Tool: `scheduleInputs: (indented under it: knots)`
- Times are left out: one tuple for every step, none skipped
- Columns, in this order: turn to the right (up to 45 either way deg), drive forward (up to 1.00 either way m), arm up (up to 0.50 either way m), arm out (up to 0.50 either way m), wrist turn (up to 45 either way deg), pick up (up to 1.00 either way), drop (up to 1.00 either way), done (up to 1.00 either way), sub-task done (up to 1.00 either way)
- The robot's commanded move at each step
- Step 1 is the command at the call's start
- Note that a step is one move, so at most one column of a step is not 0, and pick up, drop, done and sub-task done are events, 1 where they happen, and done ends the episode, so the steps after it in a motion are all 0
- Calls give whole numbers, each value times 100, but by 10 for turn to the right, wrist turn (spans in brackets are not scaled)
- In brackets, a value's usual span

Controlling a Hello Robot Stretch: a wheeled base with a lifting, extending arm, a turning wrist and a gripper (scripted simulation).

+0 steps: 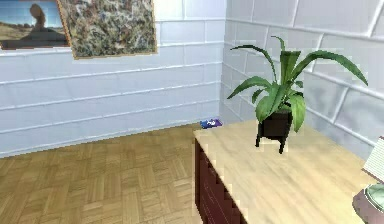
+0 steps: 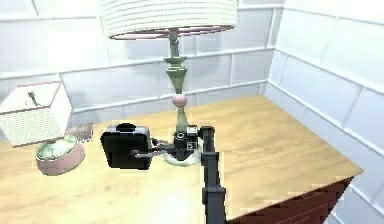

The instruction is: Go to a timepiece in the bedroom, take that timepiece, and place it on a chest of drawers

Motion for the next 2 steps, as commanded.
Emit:
scheduleInputs:
  knots:
    - [0,0,0,-8,0,0,0,0,0]
    - [0,0,0,0,0,0,0,100,0]
